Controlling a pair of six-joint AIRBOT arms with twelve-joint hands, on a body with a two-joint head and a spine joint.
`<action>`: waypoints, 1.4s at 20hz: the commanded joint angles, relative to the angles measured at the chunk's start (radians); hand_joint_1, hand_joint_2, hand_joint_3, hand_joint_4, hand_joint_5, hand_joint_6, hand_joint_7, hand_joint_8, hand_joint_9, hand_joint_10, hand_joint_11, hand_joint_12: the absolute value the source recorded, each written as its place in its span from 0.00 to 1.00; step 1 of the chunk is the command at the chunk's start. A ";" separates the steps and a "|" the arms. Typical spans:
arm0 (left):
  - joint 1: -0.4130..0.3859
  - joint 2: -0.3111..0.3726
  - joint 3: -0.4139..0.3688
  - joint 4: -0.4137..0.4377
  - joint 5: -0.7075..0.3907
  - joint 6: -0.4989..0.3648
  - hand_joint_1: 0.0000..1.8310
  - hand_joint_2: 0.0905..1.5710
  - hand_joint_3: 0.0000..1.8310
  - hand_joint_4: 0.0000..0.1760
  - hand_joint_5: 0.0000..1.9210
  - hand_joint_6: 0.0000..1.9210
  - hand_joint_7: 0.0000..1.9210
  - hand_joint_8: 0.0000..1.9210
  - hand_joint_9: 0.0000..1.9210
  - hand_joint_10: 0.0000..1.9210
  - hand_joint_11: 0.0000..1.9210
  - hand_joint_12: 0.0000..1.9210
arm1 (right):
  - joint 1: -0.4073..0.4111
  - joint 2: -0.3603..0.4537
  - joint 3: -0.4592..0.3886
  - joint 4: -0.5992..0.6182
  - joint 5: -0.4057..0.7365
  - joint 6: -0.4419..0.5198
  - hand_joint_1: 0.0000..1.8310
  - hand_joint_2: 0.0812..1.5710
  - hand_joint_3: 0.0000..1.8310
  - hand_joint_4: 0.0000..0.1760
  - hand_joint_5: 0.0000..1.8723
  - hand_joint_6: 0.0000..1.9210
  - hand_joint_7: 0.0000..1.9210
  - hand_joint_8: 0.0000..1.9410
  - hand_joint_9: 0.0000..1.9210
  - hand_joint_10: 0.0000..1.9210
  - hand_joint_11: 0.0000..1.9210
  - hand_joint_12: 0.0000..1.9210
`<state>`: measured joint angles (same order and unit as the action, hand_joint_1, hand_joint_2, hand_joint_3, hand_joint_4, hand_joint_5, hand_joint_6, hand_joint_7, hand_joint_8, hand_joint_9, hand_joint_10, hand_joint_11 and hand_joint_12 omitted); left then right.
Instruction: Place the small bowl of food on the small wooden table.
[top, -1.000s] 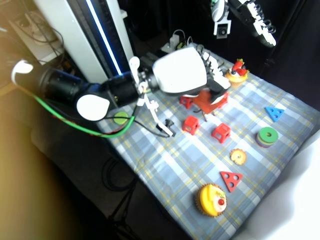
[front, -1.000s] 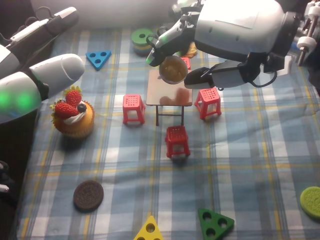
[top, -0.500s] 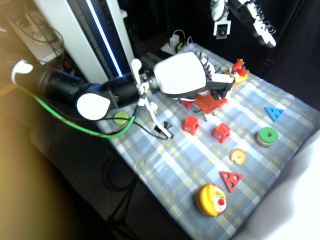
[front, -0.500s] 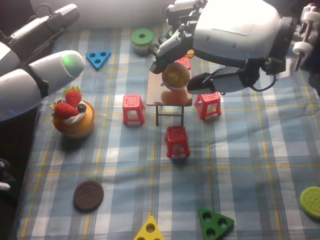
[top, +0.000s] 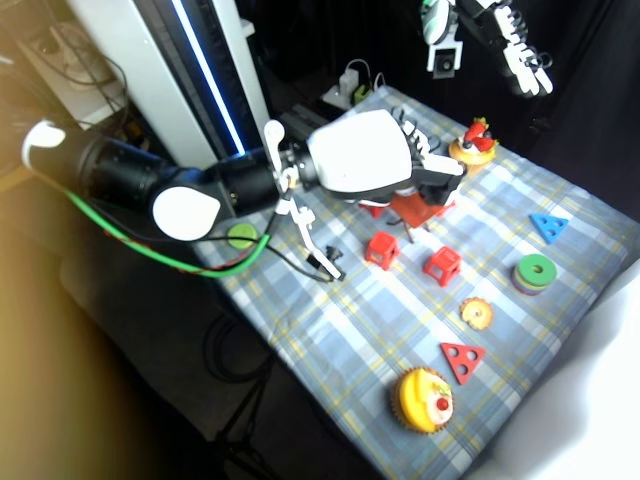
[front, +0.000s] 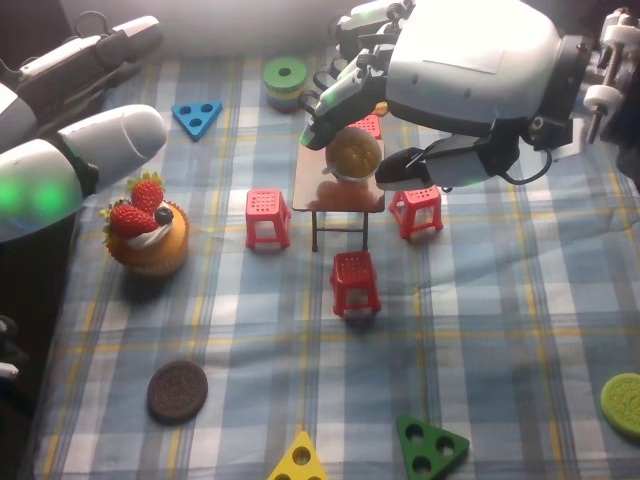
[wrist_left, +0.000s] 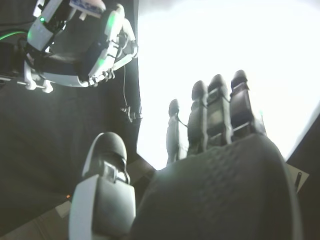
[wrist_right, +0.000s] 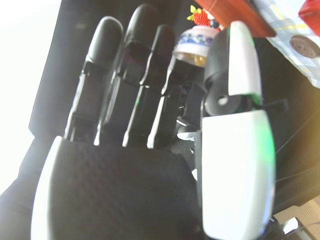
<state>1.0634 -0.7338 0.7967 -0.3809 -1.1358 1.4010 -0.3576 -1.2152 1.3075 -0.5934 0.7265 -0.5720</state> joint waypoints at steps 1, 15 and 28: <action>-0.011 -0.004 0.004 0.014 -0.119 -0.011 0.11 0.73 0.00 0.95 0.14 0.00 0.14 0.00 0.10 0.00 0.00 0.00 | 0.015 0.003 0.002 0.035 0.100 0.002 0.62 0.67 0.00 0.00 0.55 0.46 0.45 0.01 0.50 0.00 0.31 0.56; -0.015 -0.007 0.009 0.011 -0.125 -0.017 0.13 0.74 0.00 0.91 0.15 0.00 0.13 0.00 0.09 0.01 0.00 0.00 | 0.015 0.004 0.004 0.049 0.098 0.002 0.58 0.61 0.00 0.28 0.42 0.00 0.31 0.00 0.29 0.00 0.02 0.63; 0.031 0.046 -0.024 0.037 -0.366 -0.145 0.21 0.69 0.00 0.61 0.13 0.00 0.10 0.00 0.04 0.00 0.00 0.00 | -0.387 0.320 -0.202 0.547 0.683 -0.114 0.57 0.62 0.00 0.14 0.22 0.00 0.24 0.00 0.23 0.00 0.10 0.30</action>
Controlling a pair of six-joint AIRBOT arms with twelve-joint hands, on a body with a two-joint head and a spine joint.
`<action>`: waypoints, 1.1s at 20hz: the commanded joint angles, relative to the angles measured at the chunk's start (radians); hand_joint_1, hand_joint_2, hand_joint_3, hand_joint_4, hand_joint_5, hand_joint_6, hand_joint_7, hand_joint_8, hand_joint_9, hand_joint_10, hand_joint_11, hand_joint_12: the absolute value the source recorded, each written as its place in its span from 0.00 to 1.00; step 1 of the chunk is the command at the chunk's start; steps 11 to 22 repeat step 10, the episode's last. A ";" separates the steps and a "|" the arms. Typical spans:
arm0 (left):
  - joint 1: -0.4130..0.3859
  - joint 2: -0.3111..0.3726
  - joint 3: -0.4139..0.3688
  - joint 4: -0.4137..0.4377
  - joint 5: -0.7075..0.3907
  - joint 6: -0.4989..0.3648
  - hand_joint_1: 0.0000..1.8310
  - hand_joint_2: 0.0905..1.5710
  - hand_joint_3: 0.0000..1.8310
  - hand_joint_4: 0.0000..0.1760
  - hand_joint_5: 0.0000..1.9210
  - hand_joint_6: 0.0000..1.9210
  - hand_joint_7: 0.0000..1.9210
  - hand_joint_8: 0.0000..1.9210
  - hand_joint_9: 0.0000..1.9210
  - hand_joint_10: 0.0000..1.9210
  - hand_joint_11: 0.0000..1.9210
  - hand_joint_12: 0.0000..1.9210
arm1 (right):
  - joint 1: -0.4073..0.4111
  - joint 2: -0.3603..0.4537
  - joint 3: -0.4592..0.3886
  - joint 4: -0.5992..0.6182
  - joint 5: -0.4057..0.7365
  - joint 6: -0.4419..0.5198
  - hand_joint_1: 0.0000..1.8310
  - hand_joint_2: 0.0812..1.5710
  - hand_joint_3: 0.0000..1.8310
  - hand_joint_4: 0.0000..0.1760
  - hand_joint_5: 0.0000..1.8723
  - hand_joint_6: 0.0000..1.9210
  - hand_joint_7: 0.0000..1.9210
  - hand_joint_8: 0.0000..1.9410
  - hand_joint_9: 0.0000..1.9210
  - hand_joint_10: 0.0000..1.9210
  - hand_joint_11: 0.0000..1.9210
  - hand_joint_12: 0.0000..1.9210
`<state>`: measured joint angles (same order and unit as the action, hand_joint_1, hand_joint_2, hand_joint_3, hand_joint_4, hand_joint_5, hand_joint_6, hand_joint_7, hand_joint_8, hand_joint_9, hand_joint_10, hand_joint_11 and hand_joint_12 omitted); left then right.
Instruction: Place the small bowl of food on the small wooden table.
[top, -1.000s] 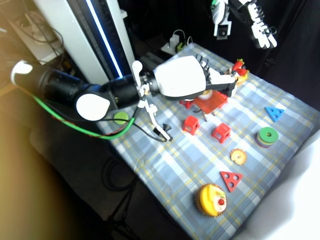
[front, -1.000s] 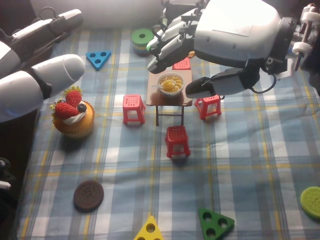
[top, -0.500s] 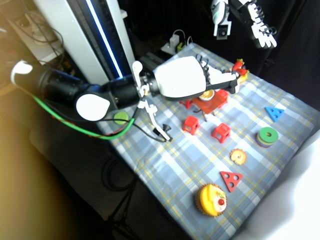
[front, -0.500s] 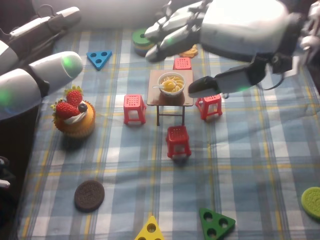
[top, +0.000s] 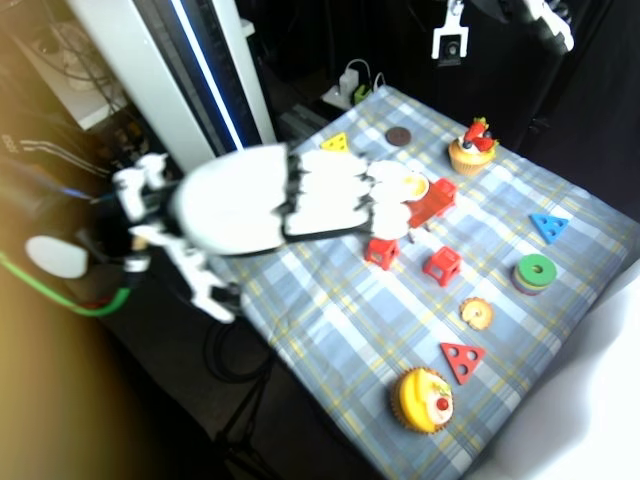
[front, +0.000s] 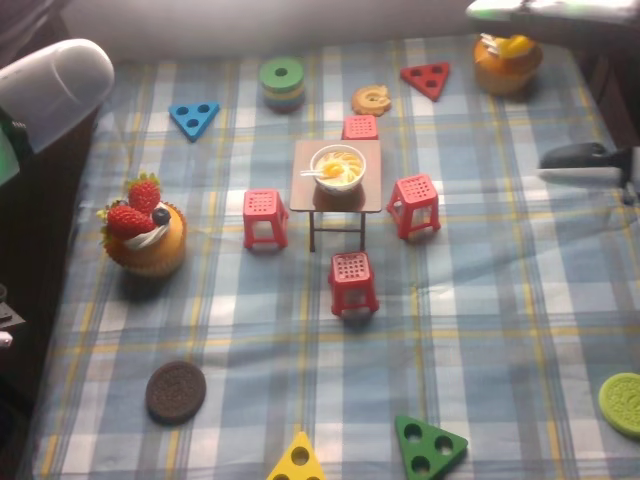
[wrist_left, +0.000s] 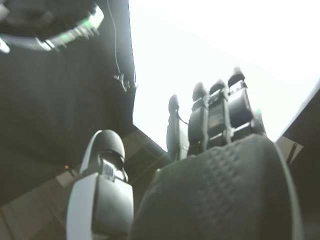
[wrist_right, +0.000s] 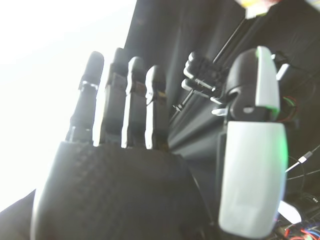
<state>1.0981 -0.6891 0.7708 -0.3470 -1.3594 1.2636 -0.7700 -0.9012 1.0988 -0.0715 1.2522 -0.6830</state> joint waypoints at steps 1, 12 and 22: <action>-0.004 0.001 0.004 0.009 -0.156 -0.032 0.25 0.68 0.00 0.63 0.14 0.00 0.10 0.00 0.04 0.00 0.00 0.00 | -0.042 0.010 -0.012 0.088 0.236 -0.013 0.61 0.64 0.01 0.03 0.22 0.00 0.24 0.00 0.23 0.00 0.10 0.29; 0.030 -0.071 0.083 0.020 -0.296 -0.341 0.11 0.70 0.01 0.00 0.09 0.00 0.12 0.00 0.11 0.01 0.00 0.17 | -0.327 -0.002 -0.096 0.316 0.511 -0.015 0.34 0.80 0.01 0.00 0.22 0.00 0.32 0.00 0.36 0.00 0.11 0.52; 0.030 -0.071 0.083 0.020 -0.296 -0.341 0.11 0.70 0.01 0.00 0.09 0.00 0.12 0.00 0.11 0.01 0.00 0.17 | -0.327 -0.002 -0.096 0.316 0.511 -0.015 0.34 0.80 0.01 0.00 0.22 0.00 0.32 0.00 0.36 0.00 0.11 0.52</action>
